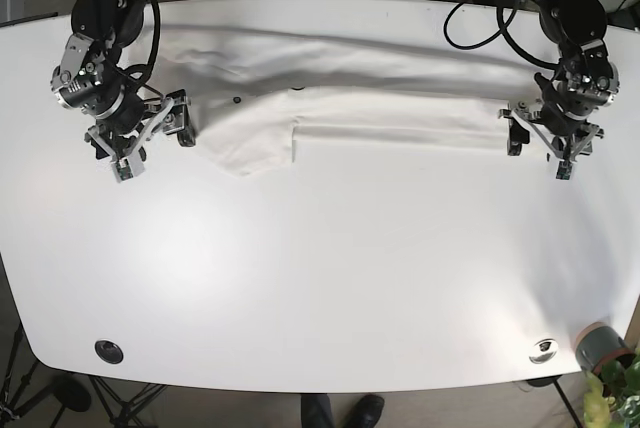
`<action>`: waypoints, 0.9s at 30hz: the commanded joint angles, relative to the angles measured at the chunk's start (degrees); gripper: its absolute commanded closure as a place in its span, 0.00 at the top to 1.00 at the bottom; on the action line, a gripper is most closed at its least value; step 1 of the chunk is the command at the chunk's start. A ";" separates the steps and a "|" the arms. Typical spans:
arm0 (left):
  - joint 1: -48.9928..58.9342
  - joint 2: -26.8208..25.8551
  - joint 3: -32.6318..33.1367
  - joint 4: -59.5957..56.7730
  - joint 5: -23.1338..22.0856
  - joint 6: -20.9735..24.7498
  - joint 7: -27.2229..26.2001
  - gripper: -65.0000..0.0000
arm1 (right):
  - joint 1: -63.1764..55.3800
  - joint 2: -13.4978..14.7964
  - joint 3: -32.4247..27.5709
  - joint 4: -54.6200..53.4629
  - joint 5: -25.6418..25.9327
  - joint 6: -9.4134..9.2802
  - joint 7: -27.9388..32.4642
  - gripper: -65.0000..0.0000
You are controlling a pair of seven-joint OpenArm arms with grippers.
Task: Fold the T-shirt properly
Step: 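Release the fold and move the right gripper to the strip's end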
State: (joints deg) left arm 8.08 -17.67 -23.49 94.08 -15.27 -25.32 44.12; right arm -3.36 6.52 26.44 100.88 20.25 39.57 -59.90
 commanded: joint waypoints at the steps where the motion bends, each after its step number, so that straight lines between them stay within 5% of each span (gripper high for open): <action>1: -0.03 -0.13 0.06 0.20 -0.25 0.31 -1.00 0.62 | 2.08 0.55 -0.46 0.53 1.68 0.43 0.78 0.83; 11: 1.37 -0.66 -0.21 -6.48 -0.25 0.31 -2.49 0.62 | 0.94 0.55 -0.46 8.09 1.68 0.43 0.69 0.83; 27: 2.25 -1.19 -0.12 -9.03 -0.25 0.31 -5.57 0.62 | 7.88 -1.56 -0.90 -11.52 1.16 0.43 0.69 0.83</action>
State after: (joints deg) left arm 10.61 -17.85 -23.31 84.47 -15.53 -25.10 38.09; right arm 3.16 4.60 25.45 89.38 20.16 39.88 -60.49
